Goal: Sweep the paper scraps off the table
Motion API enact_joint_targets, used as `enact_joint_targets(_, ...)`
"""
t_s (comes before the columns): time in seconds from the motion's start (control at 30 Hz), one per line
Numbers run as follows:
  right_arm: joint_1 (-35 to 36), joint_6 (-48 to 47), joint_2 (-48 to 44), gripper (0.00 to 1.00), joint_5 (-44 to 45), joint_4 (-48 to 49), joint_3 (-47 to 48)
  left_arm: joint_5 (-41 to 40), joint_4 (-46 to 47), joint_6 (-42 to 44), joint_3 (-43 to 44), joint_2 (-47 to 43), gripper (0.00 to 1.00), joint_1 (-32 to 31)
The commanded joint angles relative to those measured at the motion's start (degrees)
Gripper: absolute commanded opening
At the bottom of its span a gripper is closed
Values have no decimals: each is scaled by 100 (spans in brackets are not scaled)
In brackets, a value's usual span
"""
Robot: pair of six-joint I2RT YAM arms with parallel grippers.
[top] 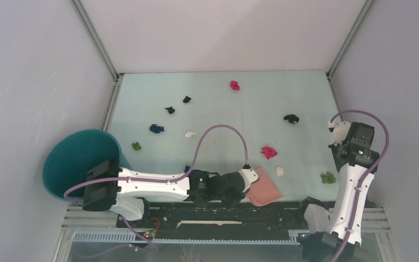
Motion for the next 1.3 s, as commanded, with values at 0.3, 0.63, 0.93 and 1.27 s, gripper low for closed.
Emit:
enact_joint_targets(0.3,343,309,736,0,-1426,-304,-84,-120,-739,-280,424,17,0,-50)
enact_joint_targets(0.63,1856,1184,640,0,-1897,-904,221,-179,-1243,-434,485,-34,0,-50)
enact_joint_targets(0.93,2006,1325,384,0,-2455,-1336,810,125,-1379,-309,610,86,0,-53)
enact_joint_targets(1.27,2034,1110,259,0,-948,-974,755,606,-1481,-182,1001,433,0,-51)
